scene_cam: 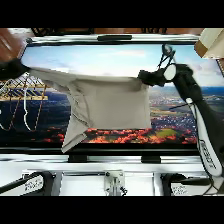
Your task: Fold the shirts.
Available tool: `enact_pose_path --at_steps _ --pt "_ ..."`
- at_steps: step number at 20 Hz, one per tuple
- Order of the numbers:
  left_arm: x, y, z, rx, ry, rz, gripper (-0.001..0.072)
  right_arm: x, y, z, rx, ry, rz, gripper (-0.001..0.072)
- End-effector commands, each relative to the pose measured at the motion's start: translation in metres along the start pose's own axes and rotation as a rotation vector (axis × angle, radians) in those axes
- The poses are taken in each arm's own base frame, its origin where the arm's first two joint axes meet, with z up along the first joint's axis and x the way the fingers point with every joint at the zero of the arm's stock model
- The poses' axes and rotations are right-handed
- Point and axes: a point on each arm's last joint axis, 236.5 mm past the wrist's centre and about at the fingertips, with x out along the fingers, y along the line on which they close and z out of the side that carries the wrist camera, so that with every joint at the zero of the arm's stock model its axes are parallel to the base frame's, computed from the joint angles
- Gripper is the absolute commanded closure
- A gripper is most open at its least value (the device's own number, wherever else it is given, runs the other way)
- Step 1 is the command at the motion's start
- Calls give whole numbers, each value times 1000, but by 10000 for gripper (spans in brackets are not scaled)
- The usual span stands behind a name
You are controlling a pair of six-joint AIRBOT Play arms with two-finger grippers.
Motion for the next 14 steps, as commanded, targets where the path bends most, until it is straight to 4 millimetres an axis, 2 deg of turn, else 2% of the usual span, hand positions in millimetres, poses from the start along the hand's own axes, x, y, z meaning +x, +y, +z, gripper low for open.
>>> enact_pose_path --at_steps 1,2,3,4,5,6,7,8,9,11,12,14 --pt "80 -23 -61 3 236 -77 674 45 11 -40 129 149 71 645" --pt "90 -29 -72 8 274 -85 604 40 13 -39 101 152 76 605" --pt "92 -34 -80 15 303 -94 321 29 13 -35 53 153 82 400" --pt "88 -32 -88 29 337 -88 0 14 12 -33 -12 166 87 221" --pt "80 -20 -97 70 385 -44 -13 -6 6 -34 -73 195 77 213" --pt "66 4 -110 119 462 38 -13 -25 -7 -38 -110 234 42 213" --pt "48 31 -125 145 552 127 27 -47 -30 -45 -153 284 -25 213" --pt "29 53 -144 142 652 192 122 -67 -59 -54 -186 344 -114 212" --pt "16 62 -162 94 718 192 139 -87 -90 -65 -185 418 -210 213" --pt "11 46 -197 -32 741 45 146 -113 -122 -91 -141 533 -242 213" --pt "11 37 -220 -78 744 -22 145 -120 -130 -104 -94 566 -221 213" --pt "12 35 -273 -124 788 -50 144 -124 -136 -123 -11 582 -172 212"
